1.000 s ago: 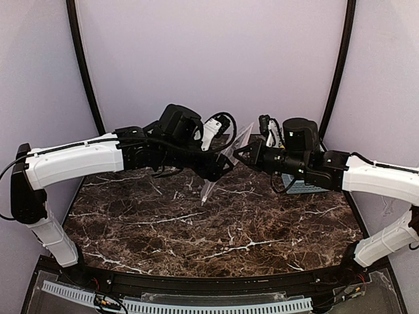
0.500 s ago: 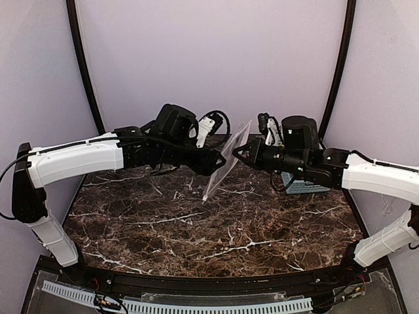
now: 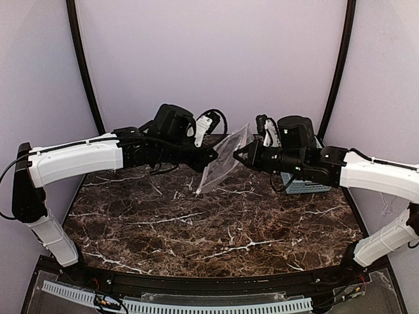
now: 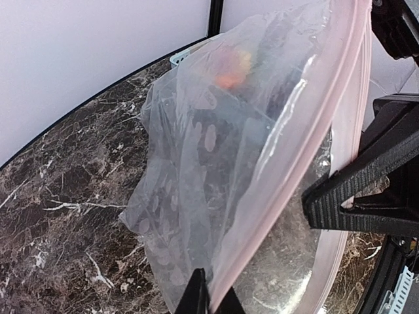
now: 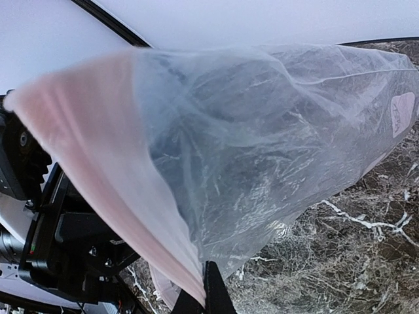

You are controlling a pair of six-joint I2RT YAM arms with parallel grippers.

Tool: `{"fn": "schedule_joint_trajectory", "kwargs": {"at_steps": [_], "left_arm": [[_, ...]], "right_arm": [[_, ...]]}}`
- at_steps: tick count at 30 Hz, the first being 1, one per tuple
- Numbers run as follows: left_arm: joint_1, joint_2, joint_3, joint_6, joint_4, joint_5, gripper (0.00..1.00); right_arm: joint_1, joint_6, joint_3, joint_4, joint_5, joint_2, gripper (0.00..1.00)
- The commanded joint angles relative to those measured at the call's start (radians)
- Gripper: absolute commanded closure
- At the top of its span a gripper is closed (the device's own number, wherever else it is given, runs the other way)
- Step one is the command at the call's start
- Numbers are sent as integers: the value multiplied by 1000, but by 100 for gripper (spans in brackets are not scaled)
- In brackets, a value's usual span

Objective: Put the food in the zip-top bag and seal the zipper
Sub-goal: Open the zipper food storage bag at the center of the board.

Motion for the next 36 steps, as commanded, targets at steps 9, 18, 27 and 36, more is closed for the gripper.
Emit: {"fn": "schedule_joint_trajectory", "kwargs": {"at_steps": [9,18,27,36], "left_arm": [[9,-74,54,151,-93,-233,99],[9,-125,33,262,-91,-344,99],[10,-111,-53,218,-58,-230,99],[9,-67,-84,99,-52,-56,99]], "right_arm": [[13,-61,85,-151,135,20,100],[13,-76,176,-365,312,79,100],[13,-60,234,-472,376,178,98],[16,-58,123,-214,158,142,68]]}}
